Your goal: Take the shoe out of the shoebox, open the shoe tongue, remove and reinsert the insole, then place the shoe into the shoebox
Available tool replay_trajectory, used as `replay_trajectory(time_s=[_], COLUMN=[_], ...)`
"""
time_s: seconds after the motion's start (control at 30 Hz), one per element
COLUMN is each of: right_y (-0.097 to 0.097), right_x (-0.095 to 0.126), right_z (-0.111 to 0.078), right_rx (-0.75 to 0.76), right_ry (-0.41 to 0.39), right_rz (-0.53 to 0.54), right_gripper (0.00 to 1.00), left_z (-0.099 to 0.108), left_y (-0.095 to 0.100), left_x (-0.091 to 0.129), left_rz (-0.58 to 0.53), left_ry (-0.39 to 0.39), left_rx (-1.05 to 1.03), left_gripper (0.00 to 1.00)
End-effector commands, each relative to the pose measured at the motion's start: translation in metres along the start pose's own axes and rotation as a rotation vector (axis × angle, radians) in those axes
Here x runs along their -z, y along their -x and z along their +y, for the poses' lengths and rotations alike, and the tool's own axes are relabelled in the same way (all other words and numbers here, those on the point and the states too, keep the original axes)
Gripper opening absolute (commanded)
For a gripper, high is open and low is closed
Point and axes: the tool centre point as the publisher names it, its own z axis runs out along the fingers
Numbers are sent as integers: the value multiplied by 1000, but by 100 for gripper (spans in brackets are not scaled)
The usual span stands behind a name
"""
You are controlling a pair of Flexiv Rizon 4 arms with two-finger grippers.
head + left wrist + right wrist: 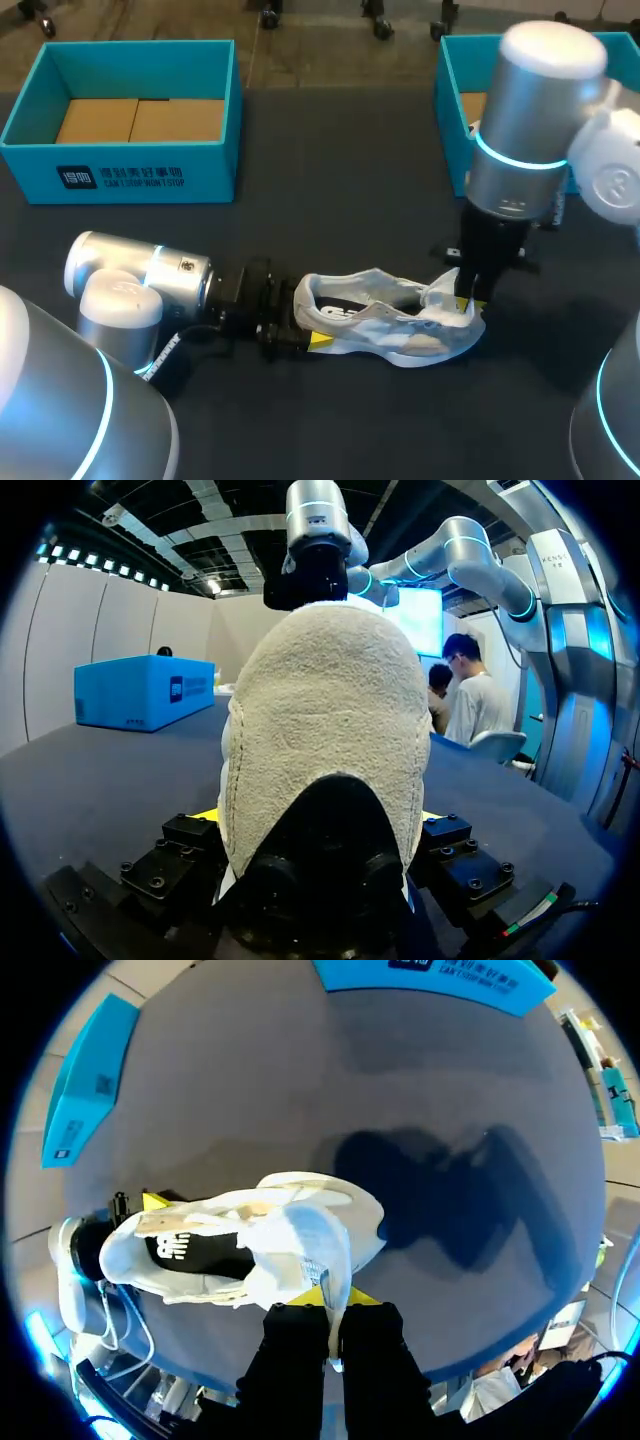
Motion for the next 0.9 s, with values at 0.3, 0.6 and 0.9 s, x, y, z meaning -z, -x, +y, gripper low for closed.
replay_trajectory(time_s=[0.3,0.6,0.9], right_y=[9,8,-21], right_x=[-27,9,72], right_z=[5,-11,-28], right_rx=[18,-12,11], right_ry=[-35,-13,60], right_rz=[222,156,22], right_gripper=[13,100,100], left_z=[1,1,1], left_y=[0,0,0], left_x=[1,1,1], left_rz=[0,0,0], left_ry=[1,1,1], left_rx=[0,0,0], left_gripper=[0,0,0])
